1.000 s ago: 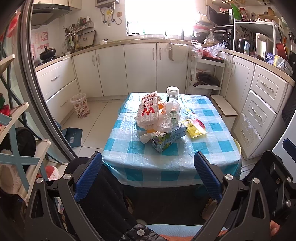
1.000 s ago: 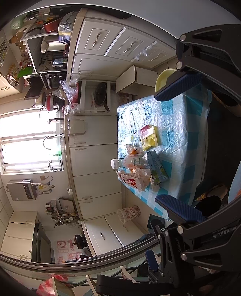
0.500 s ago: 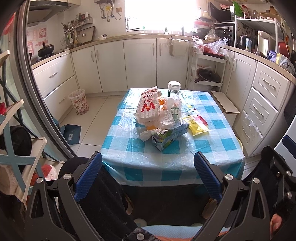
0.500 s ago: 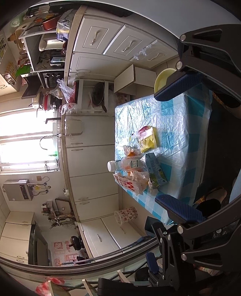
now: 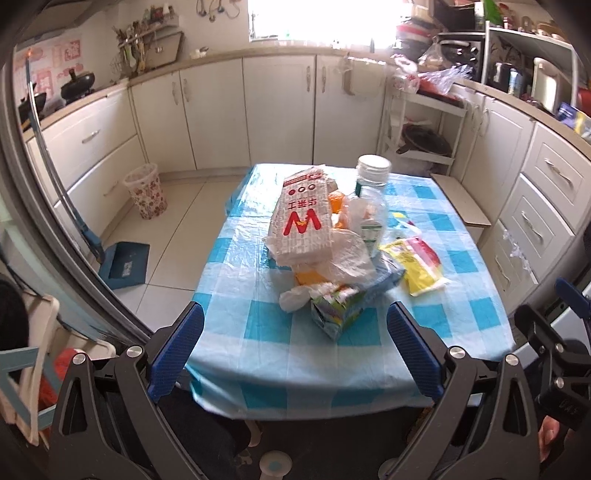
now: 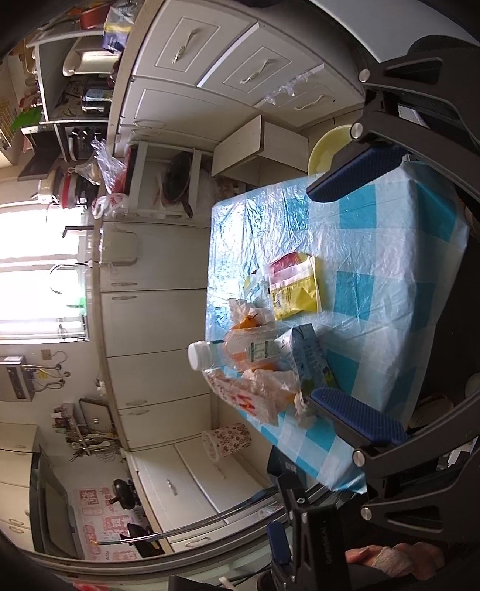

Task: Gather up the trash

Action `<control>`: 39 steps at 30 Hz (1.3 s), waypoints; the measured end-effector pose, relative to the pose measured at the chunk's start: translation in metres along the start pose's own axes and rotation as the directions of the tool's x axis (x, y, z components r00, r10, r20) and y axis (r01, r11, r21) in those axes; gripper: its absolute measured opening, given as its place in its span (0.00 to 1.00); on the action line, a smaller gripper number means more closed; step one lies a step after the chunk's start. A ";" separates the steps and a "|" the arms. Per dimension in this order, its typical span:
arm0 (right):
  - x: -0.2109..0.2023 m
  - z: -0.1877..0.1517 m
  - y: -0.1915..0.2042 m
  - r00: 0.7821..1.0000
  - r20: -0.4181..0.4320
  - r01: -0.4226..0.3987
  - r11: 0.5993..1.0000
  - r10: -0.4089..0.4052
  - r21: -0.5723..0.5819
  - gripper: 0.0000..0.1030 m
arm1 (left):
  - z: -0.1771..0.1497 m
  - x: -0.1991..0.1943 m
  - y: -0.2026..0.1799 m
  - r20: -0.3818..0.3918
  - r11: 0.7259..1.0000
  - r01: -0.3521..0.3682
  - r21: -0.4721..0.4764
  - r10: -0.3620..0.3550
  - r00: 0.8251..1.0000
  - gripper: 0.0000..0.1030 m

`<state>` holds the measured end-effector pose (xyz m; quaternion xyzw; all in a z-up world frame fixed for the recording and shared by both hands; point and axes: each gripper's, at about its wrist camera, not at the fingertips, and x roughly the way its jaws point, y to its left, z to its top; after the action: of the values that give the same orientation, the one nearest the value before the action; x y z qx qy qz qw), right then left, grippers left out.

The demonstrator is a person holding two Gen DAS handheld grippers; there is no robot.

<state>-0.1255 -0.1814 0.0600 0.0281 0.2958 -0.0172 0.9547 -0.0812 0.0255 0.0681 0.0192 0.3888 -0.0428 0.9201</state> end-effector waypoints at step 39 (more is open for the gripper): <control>0.204 -0.003 -0.025 0.940 -0.341 0.004 0.999 -0.015 -0.031 0.94 | 0.058 0.171 0.024 -0.191 0.986 0.035 -0.163 -0.067 0.979 0.14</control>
<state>0.0396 -0.2097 -0.0588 0.0148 0.4569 -0.0122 0.8893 0.0813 0.0347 -0.0136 -0.0598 0.4799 -0.0333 0.8747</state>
